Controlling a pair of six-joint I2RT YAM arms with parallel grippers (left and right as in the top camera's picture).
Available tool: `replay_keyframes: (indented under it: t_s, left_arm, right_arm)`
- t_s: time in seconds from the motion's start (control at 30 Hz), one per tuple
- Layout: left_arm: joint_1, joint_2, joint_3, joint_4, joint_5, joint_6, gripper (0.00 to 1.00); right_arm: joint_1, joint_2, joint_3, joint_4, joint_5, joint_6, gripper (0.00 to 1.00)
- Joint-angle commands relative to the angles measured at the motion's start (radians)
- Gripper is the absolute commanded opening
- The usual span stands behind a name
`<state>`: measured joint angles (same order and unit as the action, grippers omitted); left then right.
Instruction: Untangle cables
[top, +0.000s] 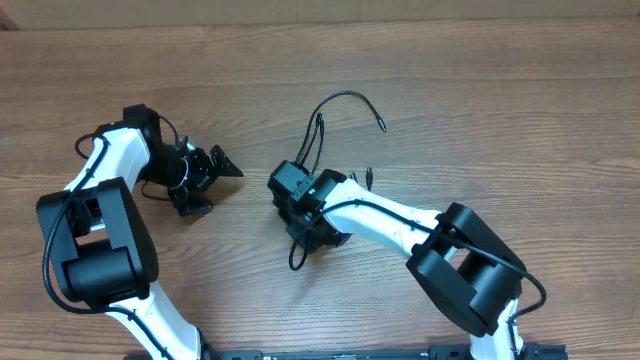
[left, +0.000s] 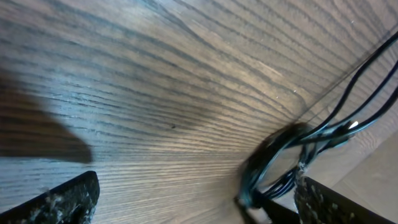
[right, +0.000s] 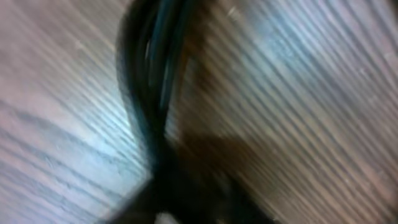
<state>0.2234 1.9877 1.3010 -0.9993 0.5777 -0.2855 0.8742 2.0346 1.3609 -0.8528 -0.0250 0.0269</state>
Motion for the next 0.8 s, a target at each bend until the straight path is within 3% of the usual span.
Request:
replay_keyframes:
  t_s: [0.0, 0.17, 0.33, 0.57, 0.77]
  left_arm:
    - [-0.029, 0.008, -0.005, -0.006, -0.001, -0.011, 0.97]
    - [-0.044, 0.004, 0.001, -0.026, 0.03, -0.002, 0.91]
    - [-0.03, -0.044, 0.04, -0.066, 0.048, 0.019, 0.86]
    - [-0.026, -0.167, 0.196, -0.222, 0.054, 0.061, 0.9]
    - [-0.026, -0.24, 0.274, -0.24, 0.23, 0.061, 0.88]
  right_arm:
    - [-0.001, 0.024, -0.06, -0.009, 0.023, 0.029, 0.04]
    - [-0.013, 0.014, 0.022, -0.078, -0.037, 0.028, 0.04]
    - [-0.084, -0.003, 0.189, -0.2, -0.274, 0.028, 0.04]
    - [-0.264, -0.024, 0.352, -0.225, -0.755, -0.037, 0.04]
    - [-0.404, -0.024, 0.363, -0.158, -1.142, -0.036, 0.04]
